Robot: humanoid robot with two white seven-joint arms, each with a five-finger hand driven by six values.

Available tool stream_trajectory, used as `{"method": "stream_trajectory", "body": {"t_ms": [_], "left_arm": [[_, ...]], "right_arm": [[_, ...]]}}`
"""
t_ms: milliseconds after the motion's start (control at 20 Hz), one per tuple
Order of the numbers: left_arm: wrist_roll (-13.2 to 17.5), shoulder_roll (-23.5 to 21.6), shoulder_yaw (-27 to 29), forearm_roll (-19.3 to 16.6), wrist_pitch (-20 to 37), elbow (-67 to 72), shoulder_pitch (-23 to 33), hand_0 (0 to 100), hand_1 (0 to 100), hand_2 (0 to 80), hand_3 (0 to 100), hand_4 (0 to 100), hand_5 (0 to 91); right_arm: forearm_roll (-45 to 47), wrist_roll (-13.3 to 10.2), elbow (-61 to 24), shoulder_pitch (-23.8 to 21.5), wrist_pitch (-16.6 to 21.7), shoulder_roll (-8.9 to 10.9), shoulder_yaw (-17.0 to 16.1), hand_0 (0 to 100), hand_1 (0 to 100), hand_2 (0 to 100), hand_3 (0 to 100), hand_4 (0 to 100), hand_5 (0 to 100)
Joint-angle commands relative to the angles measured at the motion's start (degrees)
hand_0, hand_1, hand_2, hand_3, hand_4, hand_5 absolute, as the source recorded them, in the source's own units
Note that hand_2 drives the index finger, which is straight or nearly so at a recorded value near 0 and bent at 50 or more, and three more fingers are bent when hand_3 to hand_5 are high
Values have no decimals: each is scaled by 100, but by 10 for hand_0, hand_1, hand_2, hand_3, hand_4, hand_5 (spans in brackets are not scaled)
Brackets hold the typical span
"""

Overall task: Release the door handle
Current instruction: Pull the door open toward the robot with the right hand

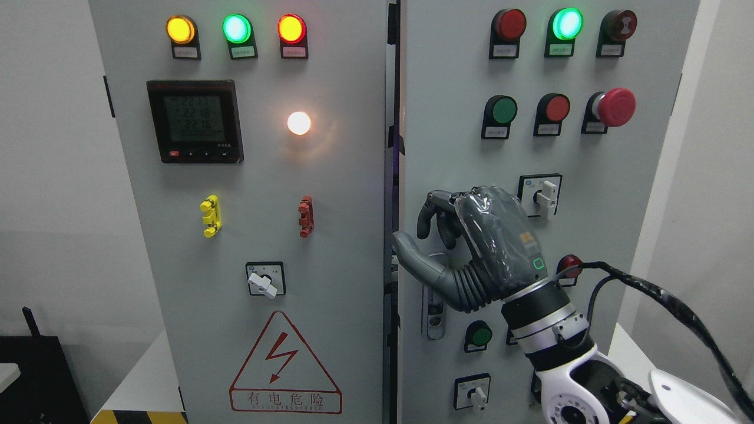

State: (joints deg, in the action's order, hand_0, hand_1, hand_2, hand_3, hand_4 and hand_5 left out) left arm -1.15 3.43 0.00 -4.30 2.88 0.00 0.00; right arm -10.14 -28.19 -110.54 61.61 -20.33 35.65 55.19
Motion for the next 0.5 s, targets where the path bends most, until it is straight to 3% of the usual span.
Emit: {"method": "stream_trajectory", "body": {"t_ms": [0, 451], "left_arm": [[0, 0, 9, 0, -6, 53, -17, 120, 389, 0, 0, 0, 0], [0, 0, 9, 0, -6, 53, -17, 120, 389, 0, 0, 0, 0]], "right_arm": [[-383, -29, -99, -201, 90, -94, -544, 443, 365, 743, 1000, 1000, 998], [-876, -20, -231, -817, 688, -111, -1220, 444, 364, 753, 1000, 1000, 998]]}}
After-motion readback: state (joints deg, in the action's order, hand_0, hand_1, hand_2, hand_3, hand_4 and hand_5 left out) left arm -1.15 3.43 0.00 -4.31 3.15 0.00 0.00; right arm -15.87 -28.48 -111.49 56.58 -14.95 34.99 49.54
